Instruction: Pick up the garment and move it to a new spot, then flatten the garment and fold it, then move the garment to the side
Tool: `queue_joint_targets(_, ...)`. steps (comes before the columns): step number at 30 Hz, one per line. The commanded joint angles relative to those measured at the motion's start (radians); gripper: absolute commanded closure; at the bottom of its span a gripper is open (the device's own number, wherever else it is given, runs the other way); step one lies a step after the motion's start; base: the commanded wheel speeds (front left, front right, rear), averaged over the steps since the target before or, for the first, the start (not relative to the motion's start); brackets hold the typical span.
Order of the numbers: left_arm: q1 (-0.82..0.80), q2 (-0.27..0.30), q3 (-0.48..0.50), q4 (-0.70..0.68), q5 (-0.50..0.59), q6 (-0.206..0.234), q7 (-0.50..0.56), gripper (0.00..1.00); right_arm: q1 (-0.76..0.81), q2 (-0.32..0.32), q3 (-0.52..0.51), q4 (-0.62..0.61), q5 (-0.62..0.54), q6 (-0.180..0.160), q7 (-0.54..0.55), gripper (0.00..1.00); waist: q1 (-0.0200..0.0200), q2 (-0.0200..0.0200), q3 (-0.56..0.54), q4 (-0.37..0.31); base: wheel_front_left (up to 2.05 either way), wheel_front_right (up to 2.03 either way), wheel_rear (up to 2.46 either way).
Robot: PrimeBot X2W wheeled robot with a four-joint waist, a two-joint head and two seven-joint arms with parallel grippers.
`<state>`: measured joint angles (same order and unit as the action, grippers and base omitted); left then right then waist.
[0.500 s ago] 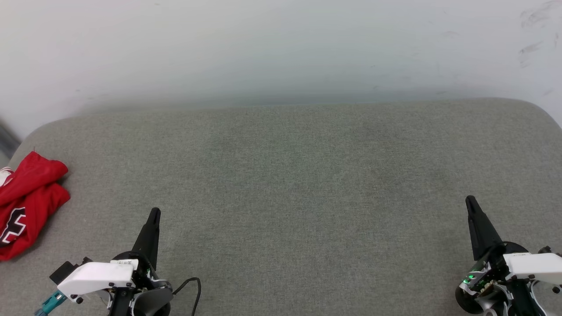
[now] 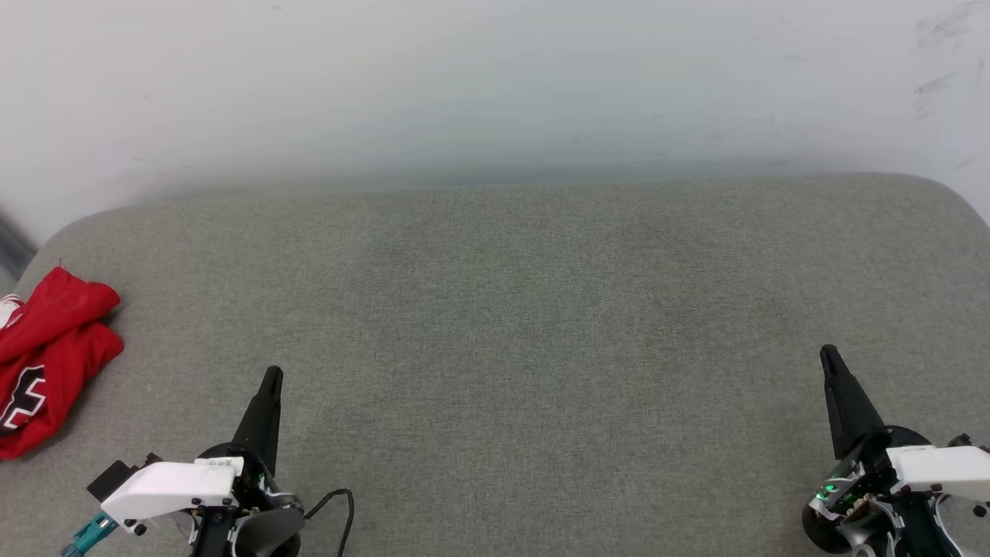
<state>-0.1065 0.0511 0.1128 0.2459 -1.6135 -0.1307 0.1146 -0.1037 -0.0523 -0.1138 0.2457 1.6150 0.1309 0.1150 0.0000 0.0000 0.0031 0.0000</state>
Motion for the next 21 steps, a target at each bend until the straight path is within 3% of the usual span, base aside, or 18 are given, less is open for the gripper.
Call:
queue_joint_targets(1,-0.007,-0.001,0.002,0.0,0.001,-0.002,0.001,1.0,-0.012,0.003,0.001,0.001,-0.004,0.0,0.0,1.0,0.0,0.0,0.0,0.0,0.0,0.0,0.0)
queue_joint_targets(21,-0.007,-0.001,0.002,0.0,0.001,-0.002,0.001,1.0,-0.012,0.003,0.001,0.001,-0.004,0.0,0.0,1.0,0.0,0.0,0.0,0.0,0.0,0.0,0.0)
